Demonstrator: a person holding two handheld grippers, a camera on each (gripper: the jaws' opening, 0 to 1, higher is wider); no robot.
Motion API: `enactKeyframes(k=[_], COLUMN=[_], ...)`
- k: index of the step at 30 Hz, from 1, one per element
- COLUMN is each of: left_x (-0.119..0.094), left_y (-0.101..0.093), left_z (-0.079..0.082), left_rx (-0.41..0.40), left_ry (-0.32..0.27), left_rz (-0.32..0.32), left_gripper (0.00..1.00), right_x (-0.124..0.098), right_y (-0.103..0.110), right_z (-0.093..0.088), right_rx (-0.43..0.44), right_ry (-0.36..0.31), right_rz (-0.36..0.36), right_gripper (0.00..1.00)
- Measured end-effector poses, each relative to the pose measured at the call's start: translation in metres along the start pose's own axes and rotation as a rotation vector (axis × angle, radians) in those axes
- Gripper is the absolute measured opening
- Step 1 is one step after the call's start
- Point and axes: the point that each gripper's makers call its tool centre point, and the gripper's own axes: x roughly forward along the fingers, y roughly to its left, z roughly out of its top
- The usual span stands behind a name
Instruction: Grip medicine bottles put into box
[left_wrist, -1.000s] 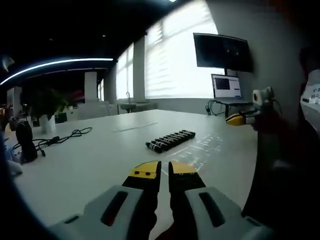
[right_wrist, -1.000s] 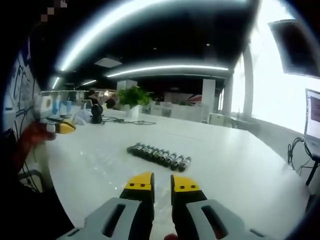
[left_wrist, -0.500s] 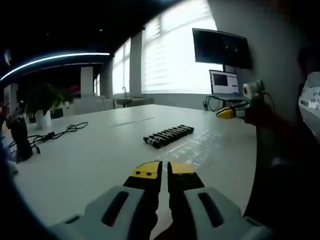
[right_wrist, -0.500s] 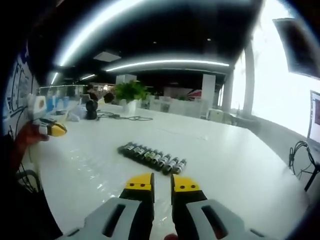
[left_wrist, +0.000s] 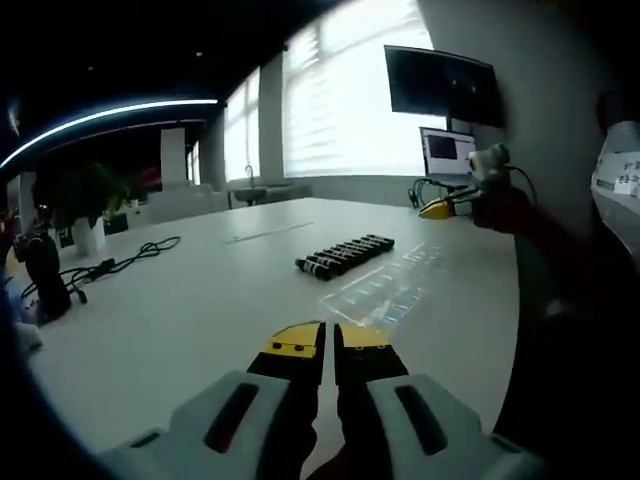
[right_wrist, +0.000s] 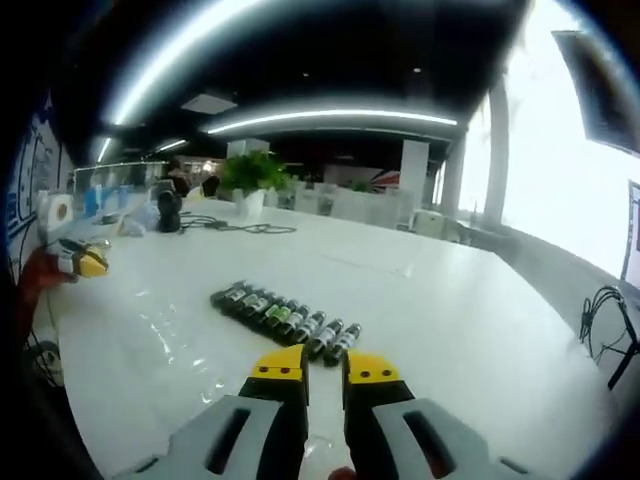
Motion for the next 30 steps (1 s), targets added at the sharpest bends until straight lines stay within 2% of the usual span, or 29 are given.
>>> enactKeyframes(k=[9, 20, 30], left_x=[-0.003, -0.002, -0.002], left_y=[0.001, -0.001, 0.006], left_z=[0.000, 0.003, 0.002], left_rx=[0.005, 0.011, 0.010], left_ry=[0.003, -0.005, -0.007], left_rz=[0.011, 0.014, 0.039], left_gripper=[0.00, 0.00, 0.00], right_x=[0.018, 0.046, 0.068], right_y=[-0.006, -0.012, -0.011], right_z=[0.001, -0.003, -0.008], right_rx=[-0.030, -0.002, -0.010], right_ry=[0.035, 0.057, 0.119], right_rz=[0.003, 0.005, 0.003], right_gripper=[0.10, 0.10, 0.11])
